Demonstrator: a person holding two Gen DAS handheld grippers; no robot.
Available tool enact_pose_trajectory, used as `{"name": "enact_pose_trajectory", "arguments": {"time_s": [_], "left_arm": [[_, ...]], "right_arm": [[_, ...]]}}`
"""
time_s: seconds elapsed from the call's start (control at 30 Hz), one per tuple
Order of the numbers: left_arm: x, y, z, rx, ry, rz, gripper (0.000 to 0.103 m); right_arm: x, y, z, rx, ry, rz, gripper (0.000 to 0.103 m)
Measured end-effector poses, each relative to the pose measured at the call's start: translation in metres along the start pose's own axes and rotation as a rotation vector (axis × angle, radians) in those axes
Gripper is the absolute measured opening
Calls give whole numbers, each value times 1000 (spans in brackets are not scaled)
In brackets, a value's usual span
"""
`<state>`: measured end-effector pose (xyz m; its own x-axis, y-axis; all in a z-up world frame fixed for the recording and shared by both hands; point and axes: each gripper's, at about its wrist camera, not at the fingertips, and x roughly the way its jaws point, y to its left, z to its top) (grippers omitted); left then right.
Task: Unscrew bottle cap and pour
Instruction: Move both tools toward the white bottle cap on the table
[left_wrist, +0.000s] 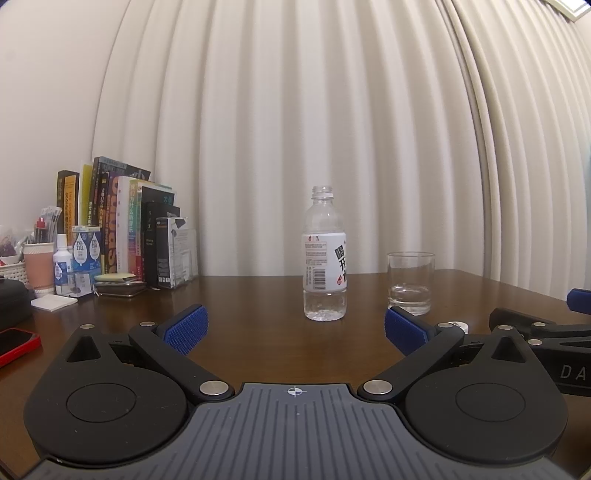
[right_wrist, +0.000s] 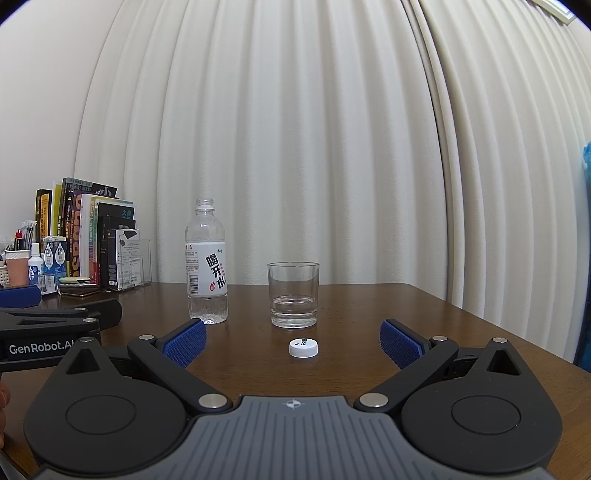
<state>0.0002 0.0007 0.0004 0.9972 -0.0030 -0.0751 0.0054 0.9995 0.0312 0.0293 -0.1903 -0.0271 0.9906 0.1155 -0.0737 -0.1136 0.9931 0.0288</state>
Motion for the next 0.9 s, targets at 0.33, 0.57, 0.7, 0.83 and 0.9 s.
{"name": "enact_pose_trajectory", "arguments": {"time_s": [0.33, 0.57, 0.7, 0.83, 0.9], "left_arm": [[1, 3, 2, -10, 12, -27, 103], [1, 6, 3, -16, 20, -46, 103], [4, 8, 4, -12, 38, -61, 103], [8, 12, 8, 1, 54, -71, 103], [9, 17, 13, -6, 56, -95, 103]], "right_arm": [[0, 2, -1, -3, 17, 3, 103], [0, 4, -1, -29, 55, 11, 103], [6, 1, 2, -13, 101, 31, 103], [12, -2, 6, 8, 144, 45, 103], [13, -4, 12, -11, 151, 53, 103]]}}
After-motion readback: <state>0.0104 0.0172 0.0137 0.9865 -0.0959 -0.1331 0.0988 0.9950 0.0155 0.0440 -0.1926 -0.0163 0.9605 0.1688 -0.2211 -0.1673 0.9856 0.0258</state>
